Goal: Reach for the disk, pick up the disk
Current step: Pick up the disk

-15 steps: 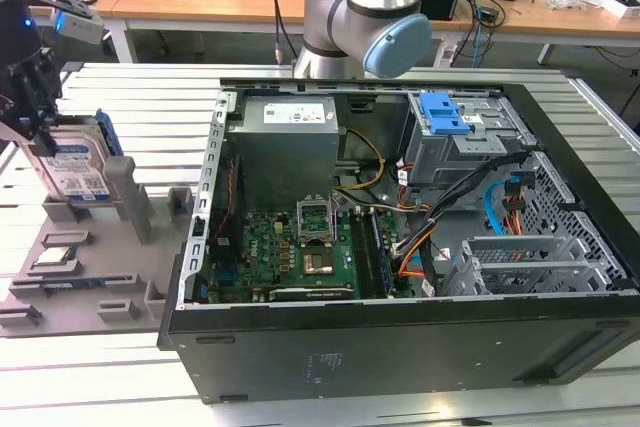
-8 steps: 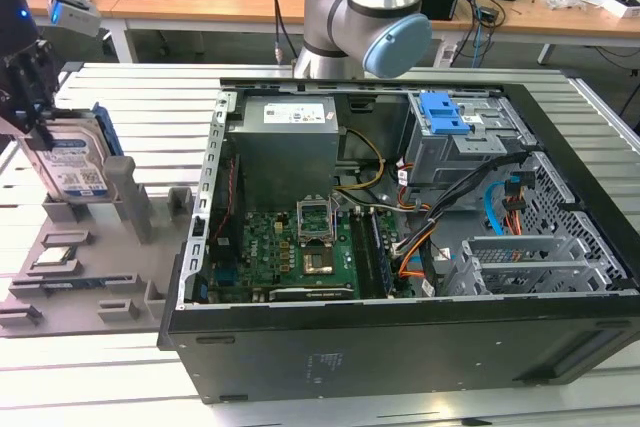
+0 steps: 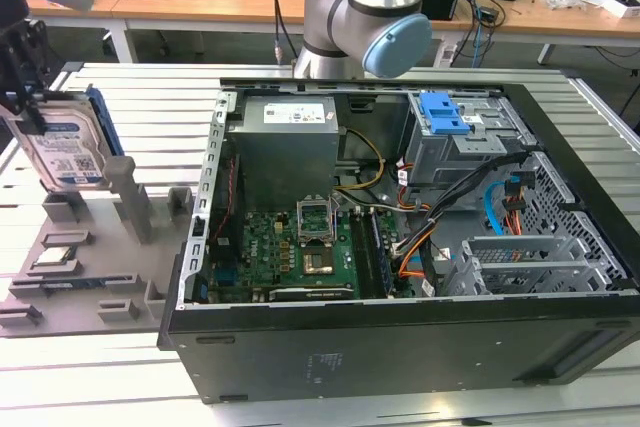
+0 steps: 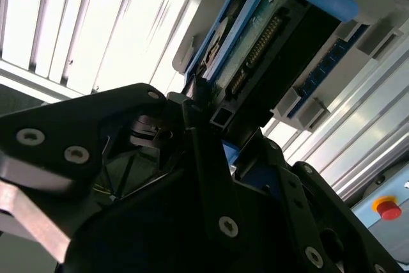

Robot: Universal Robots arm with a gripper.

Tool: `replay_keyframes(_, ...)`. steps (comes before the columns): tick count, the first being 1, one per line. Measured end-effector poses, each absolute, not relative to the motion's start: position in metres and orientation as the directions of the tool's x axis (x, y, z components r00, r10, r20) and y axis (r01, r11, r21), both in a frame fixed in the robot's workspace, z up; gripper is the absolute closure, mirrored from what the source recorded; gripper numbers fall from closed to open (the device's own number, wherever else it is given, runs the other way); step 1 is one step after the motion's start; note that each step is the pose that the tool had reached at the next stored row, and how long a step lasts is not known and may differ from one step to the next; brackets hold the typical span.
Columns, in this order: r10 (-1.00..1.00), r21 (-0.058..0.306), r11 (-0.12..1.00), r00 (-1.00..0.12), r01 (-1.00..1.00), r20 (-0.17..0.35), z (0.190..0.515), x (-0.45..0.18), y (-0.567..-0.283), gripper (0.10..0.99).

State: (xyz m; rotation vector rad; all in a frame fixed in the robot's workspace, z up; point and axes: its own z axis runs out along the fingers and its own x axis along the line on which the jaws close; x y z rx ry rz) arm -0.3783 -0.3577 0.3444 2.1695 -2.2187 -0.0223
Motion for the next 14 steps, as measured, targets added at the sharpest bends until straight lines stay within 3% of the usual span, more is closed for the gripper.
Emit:
replay_keyframes(7,-1.000,0.038,0.023,-0.022,-0.999,0.017,0.382,-0.377,-0.356,0.722)
replay_keyframes(14,-1.000,0.038,0.023,-0.022,-0.999,0.017,0.397,-0.377,-0.355,0.722)
